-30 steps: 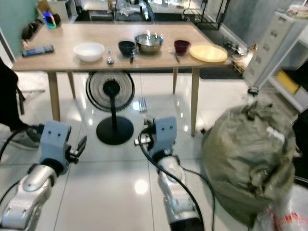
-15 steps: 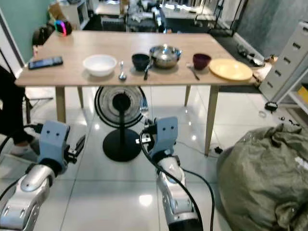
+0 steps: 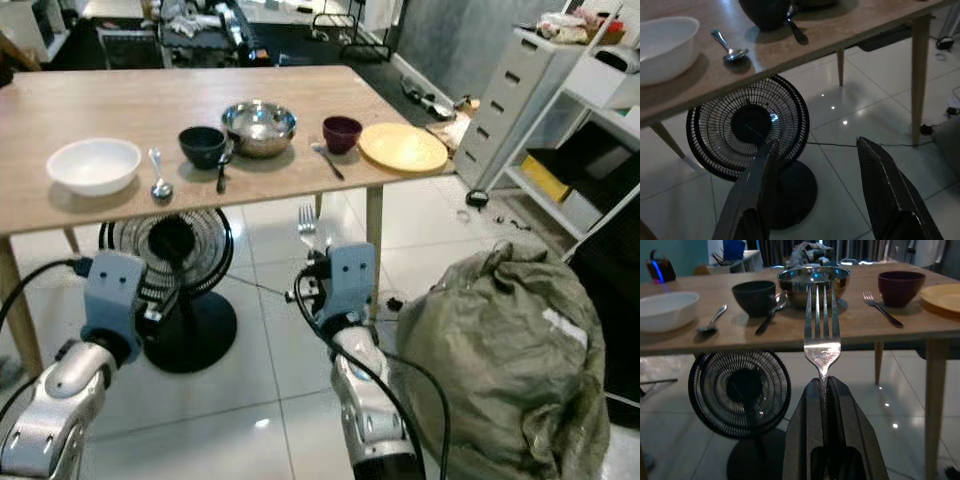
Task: Setting the table
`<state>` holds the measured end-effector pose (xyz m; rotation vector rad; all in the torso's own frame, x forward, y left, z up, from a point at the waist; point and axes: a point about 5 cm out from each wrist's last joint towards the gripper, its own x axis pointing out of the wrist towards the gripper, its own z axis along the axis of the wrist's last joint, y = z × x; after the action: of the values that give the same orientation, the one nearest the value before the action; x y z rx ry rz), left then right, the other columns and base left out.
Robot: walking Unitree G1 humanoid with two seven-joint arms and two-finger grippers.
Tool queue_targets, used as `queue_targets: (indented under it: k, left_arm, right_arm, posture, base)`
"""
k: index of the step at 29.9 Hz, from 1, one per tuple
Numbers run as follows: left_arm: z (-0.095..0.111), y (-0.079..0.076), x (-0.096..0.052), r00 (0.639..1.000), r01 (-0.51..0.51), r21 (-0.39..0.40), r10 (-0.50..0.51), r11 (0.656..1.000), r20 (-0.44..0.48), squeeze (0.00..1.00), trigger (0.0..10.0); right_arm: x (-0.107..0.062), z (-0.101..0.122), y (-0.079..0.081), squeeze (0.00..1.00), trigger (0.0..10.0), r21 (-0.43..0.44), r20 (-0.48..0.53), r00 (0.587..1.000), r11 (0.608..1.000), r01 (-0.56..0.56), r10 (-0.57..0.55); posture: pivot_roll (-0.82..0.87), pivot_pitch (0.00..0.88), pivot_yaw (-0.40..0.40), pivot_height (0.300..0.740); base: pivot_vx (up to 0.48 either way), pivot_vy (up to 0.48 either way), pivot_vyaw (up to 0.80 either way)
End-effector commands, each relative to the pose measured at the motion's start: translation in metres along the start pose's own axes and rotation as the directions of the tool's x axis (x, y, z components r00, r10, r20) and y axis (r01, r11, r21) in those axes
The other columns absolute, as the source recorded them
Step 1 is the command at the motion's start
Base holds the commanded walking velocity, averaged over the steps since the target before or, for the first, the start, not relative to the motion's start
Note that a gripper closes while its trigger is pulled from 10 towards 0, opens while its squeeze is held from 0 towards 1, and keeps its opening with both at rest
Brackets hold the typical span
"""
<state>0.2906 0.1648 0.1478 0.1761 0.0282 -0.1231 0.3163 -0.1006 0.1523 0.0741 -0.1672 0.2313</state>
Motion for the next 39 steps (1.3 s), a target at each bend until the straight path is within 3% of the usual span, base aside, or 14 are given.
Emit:
queue_targets:
  k: [1,19,30,35,39]
  left_arm:
    - [-0.003,-0.003,-0.001,1.0,0.009,-0.002,-0.009,1.0,-0.013,0.0,10.0]
    - [-0.002,-0.005,-0.002,1.0,0.029,0.022,-0.029,0.999,-0.002,0.0,10.0]
    - [0.001,-0.008,-0.009,0.995,0.095,0.006,-0.095,0.995,0.023,0.0,10.0]
    - [0.002,-0.004,-0.009,0.994,0.106,0.019,-0.106,0.994,0.017,0.0,10.0]
    - [0.002,-0.001,-0.008,0.995,0.1,0.026,-0.1,0.995,0.014,0.0,10.0]
  right_arm:
    - [-0.001,0.0,-0.001,0.0,10.0,0.004,0.002,1.0,1.0,-0.004,0.004]
    - [0.001,0.0,0.004,0.0,10.0,0.016,0.004,0.999,0.999,-0.033,0.033]
    - [-0.001,0.0,0.007,0.0,10.0,0.02,0.003,0.998,0.998,-0.062,0.062]
    - [-0.002,0.001,0.014,0.0,10.0,0.013,0.003,0.989,0.989,-0.146,0.146]
    - [-0.008,-0.001,0.031,0.0,10.0,0.017,-0.022,0.959,0.959,-0.283,0.284]
  posture:
    - [0.05,0.036,0.045,0.74]
    - [0.06,0.033,0.048,0.74]
    - [0.07,0.033,0.057,0.74]
    - [0.07,0.028,0.062,0.74]
    - [0.08,0.022,0.054,0.74]
  base:
    - [0.48,0.0,0.0]
    - [0.447,0.0,0.0]
    - [0.052,0.0,0.0]
    - [0.0,0.0,0.0]
    - [0.0,0.0,0.0]
